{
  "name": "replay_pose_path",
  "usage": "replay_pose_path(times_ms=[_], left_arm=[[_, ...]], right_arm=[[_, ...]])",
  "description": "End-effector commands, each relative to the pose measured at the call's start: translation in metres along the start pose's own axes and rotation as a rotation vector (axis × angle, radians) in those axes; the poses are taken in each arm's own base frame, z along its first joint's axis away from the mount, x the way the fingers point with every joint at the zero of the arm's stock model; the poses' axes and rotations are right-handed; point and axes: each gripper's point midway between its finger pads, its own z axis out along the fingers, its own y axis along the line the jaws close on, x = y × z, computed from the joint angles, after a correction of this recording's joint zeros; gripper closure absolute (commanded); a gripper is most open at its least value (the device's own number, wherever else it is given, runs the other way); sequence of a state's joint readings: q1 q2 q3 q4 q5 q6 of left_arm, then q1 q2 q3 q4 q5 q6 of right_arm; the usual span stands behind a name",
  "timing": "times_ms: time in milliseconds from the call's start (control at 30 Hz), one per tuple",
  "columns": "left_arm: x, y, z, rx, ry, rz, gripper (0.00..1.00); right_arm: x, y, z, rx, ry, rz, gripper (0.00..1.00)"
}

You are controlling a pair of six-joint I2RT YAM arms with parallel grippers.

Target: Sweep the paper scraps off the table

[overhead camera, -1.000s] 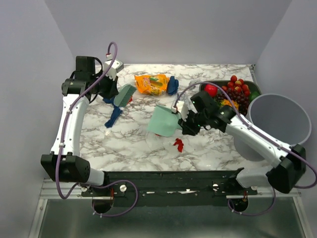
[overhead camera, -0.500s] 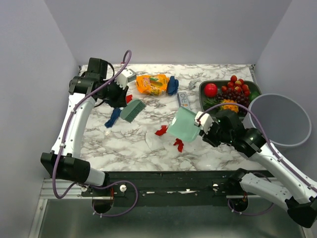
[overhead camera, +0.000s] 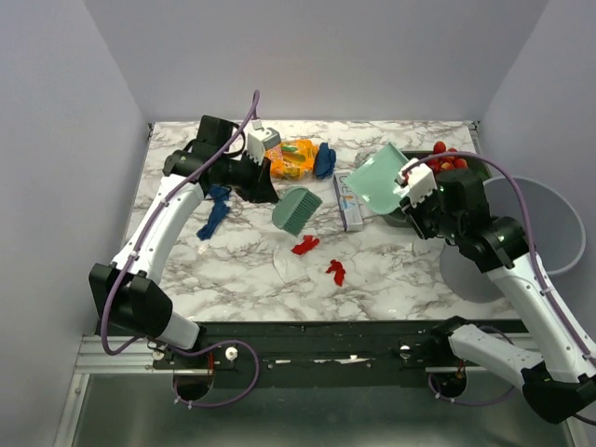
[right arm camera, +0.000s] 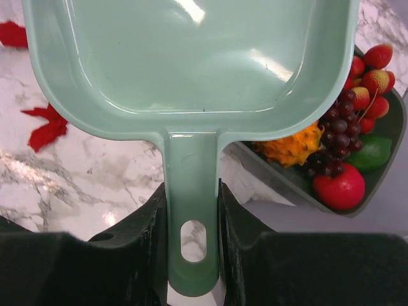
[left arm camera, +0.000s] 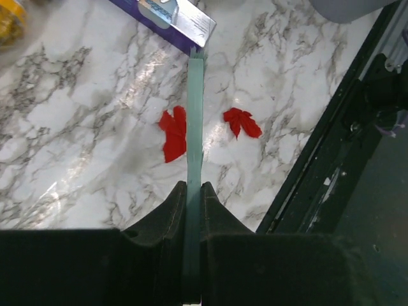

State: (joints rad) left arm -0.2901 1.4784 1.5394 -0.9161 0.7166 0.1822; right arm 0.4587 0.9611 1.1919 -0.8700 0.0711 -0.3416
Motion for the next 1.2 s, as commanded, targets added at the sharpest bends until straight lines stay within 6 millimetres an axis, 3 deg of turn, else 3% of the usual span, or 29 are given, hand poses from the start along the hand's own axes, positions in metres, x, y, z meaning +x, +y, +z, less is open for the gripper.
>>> replay_pose_path(times_ms=[0, 167, 300, 333, 367, 433, 467, 567, 600, 667, 700, 767, 933, 1167], left_arm=[[-0.022, -0.027, 0.017, 0.138, -0.116, -0.028, 1.00], [-0.038, -0.045, 0.042, 0.240, -0.156, -0.097, 1.00], [-0.045, -0.071, 0.082, 0.356, -0.119, -0.178, 1.00], [-0.046, -0.076, 0.090, 0.373, -0.112, -0.201, 1.00], [-0.056, -0.090, 0.099, 0.414, -0.129, -0.254, 1.00], [-0.052, -0.090, 0.124, 0.428, -0.129, -0.355, 1.00], [-0.066, -0.102, 0.132, 0.465, -0.191, -0.342, 1.00], [-0.075, -0.113, 0.160, 0.480, -0.227, -0.455, 1.00], [-0.066, -0.121, 0.180, 0.495, -0.176, -0.529, 1.00], [-0.078, -0.129, 0.192, 0.497, -0.193, -0.560, 1.00], [-0.073, -0.134, 0.205, 0.491, -0.176, -0.587, 1.00], [-0.078, -0.143, 0.211, 0.513, -0.187, -0.618, 1.00], [-0.058, -0.163, 0.247, 0.514, -0.086, -0.624, 1.00], [-0.018, -0.141, 0.272, 0.359, 0.004, -0.796, 1.00]], right_arm=[[0.030, -0.008, -0.013, 0.046, 0.112, -0.033, 0.99], [0.003, -0.038, -0.039, 0.174, -0.010, 0.012, 0.99], [-0.024, -0.080, -0.050, 0.349, -0.049, 0.118, 0.99], [-0.033, -0.099, -0.061, 0.417, -0.078, 0.173, 0.99], [-0.035, -0.108, -0.062, 0.448, -0.080, 0.209, 0.99], [-0.040, -0.123, -0.064, 0.480, -0.077, 0.281, 0.99], [-0.041, -0.123, -0.062, 0.471, -0.072, 0.290, 0.99], [-0.040, -0.123, -0.054, 0.453, -0.055, 0.290, 0.99], [-0.039, -0.124, -0.052, 0.457, -0.050, 0.281, 0.99], [-0.038, -0.128, -0.050, 0.470, -0.038, 0.282, 0.99], [-0.038, -0.129, -0.049, 0.472, -0.034, 0.280, 0.99], [-0.040, -0.133, -0.048, 0.480, -0.028, 0.276, 0.99], [-0.050, -0.138, -0.046, 0.477, -0.042, 0.269, 0.99], [-0.057, -0.141, -0.041, 0.477, -0.058, 0.296, 0.99]])
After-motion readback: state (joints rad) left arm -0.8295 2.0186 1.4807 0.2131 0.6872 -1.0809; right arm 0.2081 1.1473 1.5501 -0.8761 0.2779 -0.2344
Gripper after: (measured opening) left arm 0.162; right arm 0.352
